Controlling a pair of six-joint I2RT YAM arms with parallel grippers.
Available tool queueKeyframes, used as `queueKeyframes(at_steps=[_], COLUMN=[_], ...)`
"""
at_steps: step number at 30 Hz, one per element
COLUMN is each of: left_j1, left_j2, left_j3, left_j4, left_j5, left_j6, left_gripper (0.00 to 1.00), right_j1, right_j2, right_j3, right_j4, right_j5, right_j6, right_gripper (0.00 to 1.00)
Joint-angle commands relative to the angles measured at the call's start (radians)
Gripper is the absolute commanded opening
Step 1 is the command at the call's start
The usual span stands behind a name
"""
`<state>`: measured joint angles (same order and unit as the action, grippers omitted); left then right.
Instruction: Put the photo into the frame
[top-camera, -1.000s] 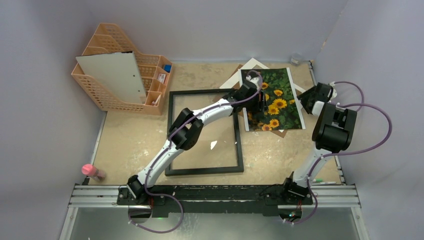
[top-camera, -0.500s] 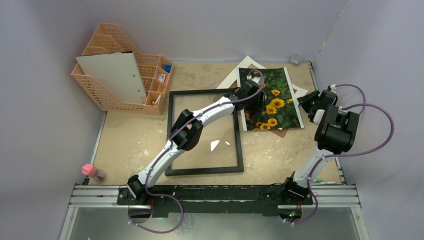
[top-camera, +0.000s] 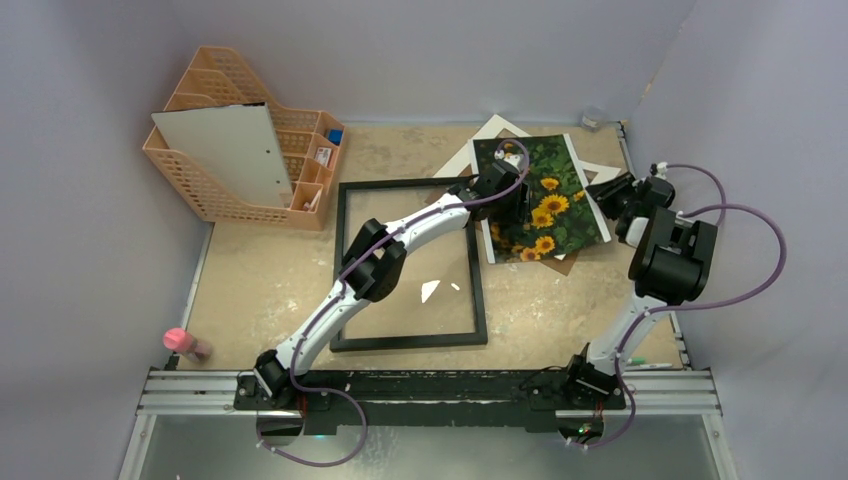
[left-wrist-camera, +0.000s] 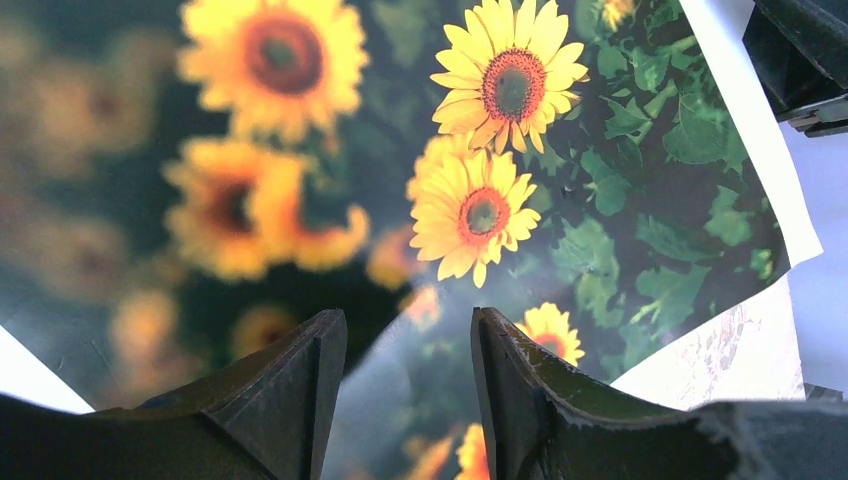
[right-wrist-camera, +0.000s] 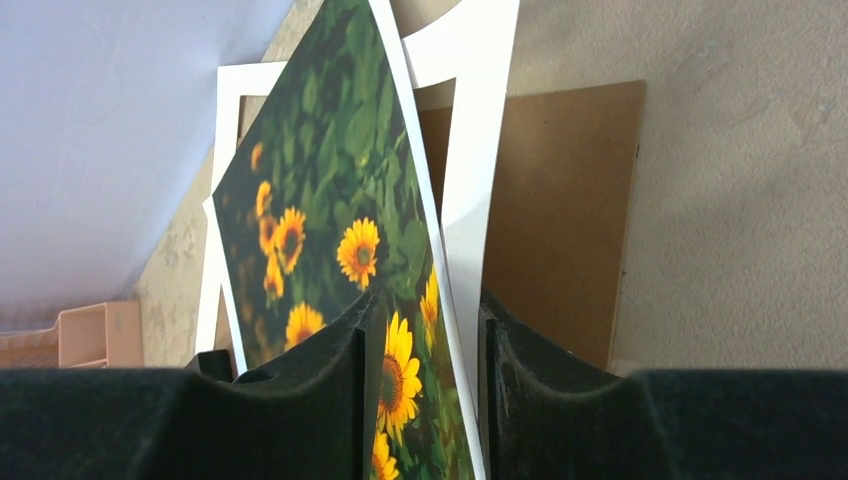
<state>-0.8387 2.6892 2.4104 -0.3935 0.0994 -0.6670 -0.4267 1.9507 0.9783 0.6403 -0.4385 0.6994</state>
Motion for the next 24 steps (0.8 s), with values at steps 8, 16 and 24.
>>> queueKeyframes(at_steps=[8, 16, 24], left_j1=[0.000, 0.001, 0.008], left_j2=[0.087, 0.061, 0.022], left_j3=[-0.044, -0.069, -0.078], left_j4=[-0.175, -0.150, -0.134], left_j5=[-0.018, -0.009, 0.026], left_j6=[0.032, 0.026, 0.028], left_gripper=[0.53, 0.53, 0.54], right_j1=[0.002, 0.010, 0.037], right_j2=[-0.008, -0.046, -0.148], right_j3=[0.061, 0.073, 0.087], right_j4=[0.078, 0.067, 0.001], right_j5=[0.048, 0.112, 0.211], right_j6=[-0.010, -0.052, -0.111], right_gripper=[0.38, 0.15, 0.00])
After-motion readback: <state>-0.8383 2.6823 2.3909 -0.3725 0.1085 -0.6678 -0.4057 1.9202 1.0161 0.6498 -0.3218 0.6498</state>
